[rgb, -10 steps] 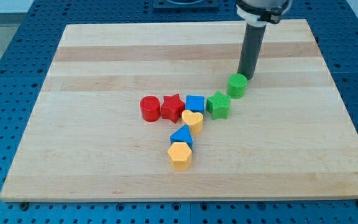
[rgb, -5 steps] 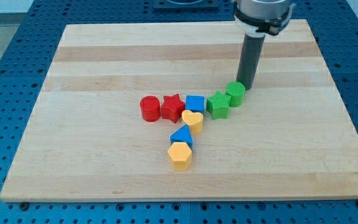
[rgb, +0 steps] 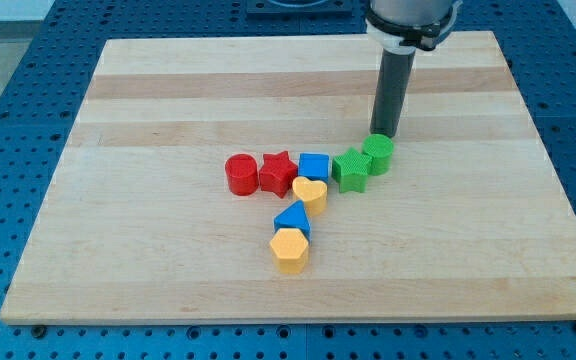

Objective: Move the green circle right to the green star

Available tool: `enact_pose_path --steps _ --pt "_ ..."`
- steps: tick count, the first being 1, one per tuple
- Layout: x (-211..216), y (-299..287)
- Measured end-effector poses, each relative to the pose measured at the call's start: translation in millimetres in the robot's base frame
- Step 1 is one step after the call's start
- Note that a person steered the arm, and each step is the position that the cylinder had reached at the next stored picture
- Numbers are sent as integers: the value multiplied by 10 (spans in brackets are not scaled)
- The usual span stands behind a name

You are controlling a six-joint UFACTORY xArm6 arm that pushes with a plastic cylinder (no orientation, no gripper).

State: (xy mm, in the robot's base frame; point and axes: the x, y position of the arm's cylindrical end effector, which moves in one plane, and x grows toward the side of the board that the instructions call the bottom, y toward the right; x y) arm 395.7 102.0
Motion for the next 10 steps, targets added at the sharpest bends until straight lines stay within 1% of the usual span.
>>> enact_pose_path --steps 1,2,3,4,8,10 --pt "225 -13" --pt "219 -13" --pt "128 -7" --pt "29 165" --pt "28 152" --pt "125 152"
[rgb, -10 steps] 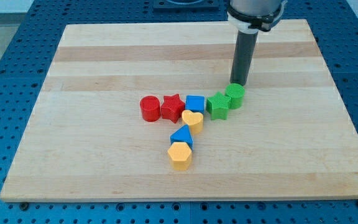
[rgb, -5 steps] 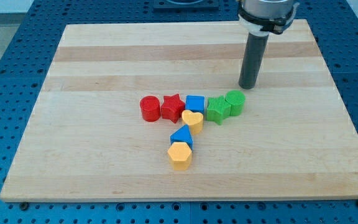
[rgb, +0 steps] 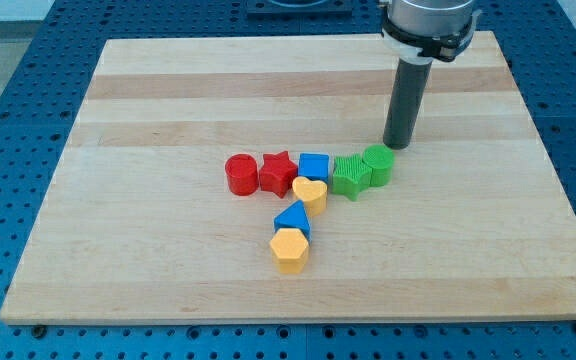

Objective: Move the green circle right to the green star

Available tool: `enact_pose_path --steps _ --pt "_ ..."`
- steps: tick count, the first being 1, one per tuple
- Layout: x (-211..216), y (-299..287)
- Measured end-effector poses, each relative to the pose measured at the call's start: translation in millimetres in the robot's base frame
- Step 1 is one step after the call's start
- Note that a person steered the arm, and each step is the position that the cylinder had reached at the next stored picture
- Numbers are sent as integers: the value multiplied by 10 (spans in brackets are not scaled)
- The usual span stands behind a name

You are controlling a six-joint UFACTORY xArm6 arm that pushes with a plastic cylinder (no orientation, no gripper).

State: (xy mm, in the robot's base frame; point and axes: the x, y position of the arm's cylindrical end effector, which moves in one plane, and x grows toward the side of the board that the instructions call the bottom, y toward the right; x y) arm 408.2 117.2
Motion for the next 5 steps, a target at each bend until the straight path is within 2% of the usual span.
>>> enact_pose_path --steps 3,4,5 --pt "119 17" --pt "-72 -11" --pt "-64 -236"
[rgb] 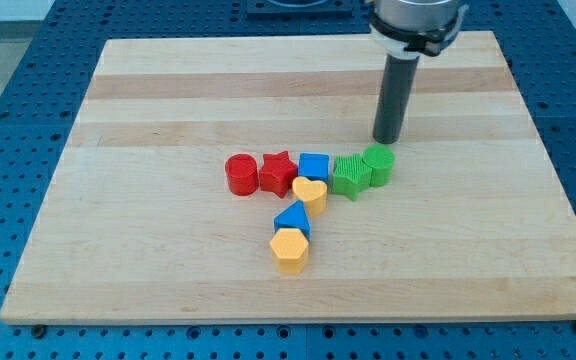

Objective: Move the green circle right to the green star

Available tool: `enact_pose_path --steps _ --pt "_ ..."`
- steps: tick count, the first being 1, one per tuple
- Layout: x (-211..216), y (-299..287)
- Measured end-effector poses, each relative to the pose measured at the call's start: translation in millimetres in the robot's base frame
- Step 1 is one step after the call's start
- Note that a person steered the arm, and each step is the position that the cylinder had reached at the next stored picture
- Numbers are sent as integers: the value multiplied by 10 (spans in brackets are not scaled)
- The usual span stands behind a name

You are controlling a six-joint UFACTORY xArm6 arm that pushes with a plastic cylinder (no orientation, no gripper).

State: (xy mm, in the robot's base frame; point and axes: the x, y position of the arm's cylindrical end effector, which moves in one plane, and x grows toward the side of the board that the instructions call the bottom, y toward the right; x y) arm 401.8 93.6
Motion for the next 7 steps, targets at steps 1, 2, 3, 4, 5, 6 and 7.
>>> enact_pose_path --steps 1,2,3,4,5,6,7 --pt "100 -331" --pt "220 -347" --pt "243 -205" --pt "243 -91" --pt "243 -29" --pt "101 -12" --pt "-59 179"
